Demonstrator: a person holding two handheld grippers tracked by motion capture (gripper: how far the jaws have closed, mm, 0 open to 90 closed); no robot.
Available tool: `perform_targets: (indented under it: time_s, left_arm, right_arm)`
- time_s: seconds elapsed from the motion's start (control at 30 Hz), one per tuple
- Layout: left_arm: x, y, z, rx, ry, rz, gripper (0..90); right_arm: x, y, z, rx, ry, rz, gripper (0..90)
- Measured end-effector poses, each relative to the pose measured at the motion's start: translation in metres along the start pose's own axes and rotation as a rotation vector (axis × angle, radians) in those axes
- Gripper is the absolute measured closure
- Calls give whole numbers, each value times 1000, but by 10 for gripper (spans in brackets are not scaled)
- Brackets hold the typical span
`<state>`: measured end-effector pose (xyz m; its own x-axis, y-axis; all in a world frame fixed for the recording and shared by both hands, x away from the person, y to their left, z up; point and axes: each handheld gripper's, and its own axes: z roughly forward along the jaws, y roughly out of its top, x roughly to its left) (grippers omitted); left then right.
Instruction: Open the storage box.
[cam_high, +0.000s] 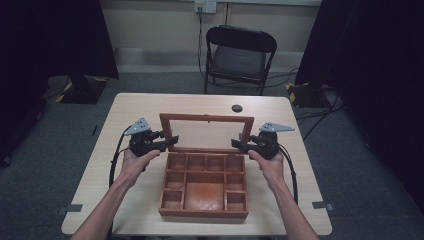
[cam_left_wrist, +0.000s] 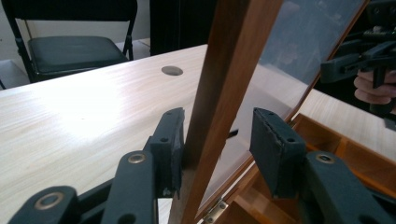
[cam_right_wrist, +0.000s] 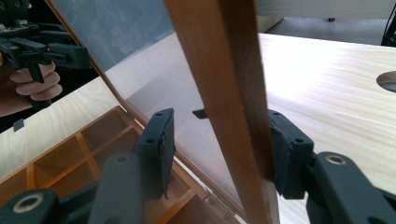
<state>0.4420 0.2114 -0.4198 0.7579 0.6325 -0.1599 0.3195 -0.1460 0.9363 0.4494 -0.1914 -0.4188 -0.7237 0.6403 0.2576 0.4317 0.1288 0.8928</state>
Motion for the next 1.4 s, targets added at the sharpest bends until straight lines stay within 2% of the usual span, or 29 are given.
perform_targets:
  time_s: [0.1, 0.27, 0.33, 0.43, 0.5, 0.63, 0.7, 0.77, 0.87, 1.17, 1.4]
  left_arm:
    - [3, -3, 3, 17, 3, 5, 553]
    - [6, -8, 6, 20, 2, -18, 557]
    - [9, -12, 10, 51, 6, -15, 561]
    - [10, -16, 13, 59, 7, -23, 564]
    - [12, -18, 15, 55, 10, -39, 566]
    - [14, -19, 16, 56, 14, -44, 572]
    - [17, -21, 18, 71, 10, -49, 579]
    - [19, -24, 20, 89, 10, -55, 582]
    - [22, -26, 22, 80, 4, -77, 582]
    - [25, -28, 26, 75, 11, -106, 578]
    - [29, -32, 29, 91, 21, -123, 577]
  right_arm:
    - [-2, -1, 3, 2, 3, 3, 480]
    - [-4, -3, 7, 16, -1, -3, 480]
    - [-6, -4, 10, 15, 0, 10, 472]
    - [-7, -5, 11, 9, -1, 14, 475]
    - [-9, -6, 14, 9, -6, 17, 479]
    - [-11, -7, 17, 16, -13, 22, 478]
    - [-12, -9, 21, 37, -27, 14, 466]
    - [-14, -10, 23, 35, -33, 13, 459]
    - [-16, -11, 25, 33, -37, 25, 456]
    - [-20, -14, 31, 35, -48, 37, 422]
    - [-24, -17, 35, 46, -53, 63, 396]
